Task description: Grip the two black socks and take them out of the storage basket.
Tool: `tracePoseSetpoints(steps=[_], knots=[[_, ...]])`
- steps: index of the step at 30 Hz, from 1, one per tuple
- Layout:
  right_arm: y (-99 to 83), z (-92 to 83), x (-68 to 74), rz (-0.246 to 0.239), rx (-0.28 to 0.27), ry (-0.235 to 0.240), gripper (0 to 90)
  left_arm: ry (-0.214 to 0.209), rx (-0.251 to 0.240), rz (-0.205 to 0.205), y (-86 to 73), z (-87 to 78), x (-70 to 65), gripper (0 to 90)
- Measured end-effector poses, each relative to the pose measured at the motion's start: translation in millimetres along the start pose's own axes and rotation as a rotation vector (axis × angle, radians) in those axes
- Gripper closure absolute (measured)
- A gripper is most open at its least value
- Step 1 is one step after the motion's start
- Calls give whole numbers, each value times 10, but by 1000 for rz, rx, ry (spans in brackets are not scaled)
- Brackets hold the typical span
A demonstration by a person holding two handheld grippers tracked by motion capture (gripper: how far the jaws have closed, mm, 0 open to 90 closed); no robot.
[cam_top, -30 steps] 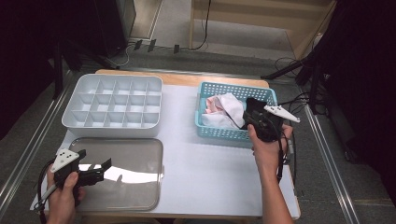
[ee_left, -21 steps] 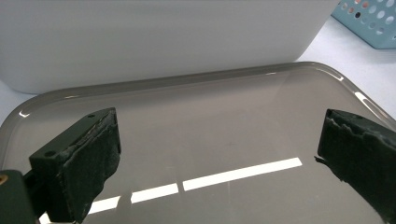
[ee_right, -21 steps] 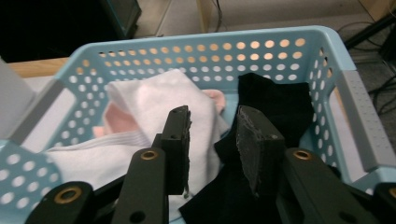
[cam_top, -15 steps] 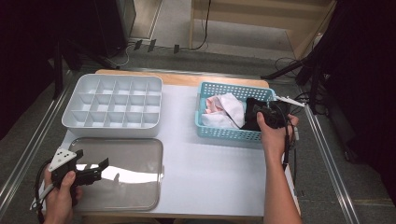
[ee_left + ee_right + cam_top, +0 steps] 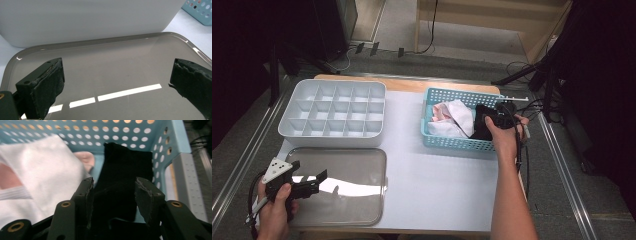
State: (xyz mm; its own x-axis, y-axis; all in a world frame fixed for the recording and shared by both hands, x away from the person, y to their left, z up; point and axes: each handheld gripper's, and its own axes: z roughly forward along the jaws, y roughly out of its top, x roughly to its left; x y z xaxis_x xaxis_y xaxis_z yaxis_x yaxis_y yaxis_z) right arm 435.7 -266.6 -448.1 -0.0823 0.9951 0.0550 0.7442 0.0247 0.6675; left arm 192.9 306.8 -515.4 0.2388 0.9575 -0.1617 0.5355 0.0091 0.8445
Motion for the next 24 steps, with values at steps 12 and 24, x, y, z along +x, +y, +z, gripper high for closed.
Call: tracePoseSetpoints(steps=[12, 24], knots=[[52, 11, 19, -33, 57, 16, 900, -2, 3, -8, -3, -2, 27, 0], [226, -334, 367, -133, -263, 232, 900, 0, 8, -17, -8, 12, 39, 0]])
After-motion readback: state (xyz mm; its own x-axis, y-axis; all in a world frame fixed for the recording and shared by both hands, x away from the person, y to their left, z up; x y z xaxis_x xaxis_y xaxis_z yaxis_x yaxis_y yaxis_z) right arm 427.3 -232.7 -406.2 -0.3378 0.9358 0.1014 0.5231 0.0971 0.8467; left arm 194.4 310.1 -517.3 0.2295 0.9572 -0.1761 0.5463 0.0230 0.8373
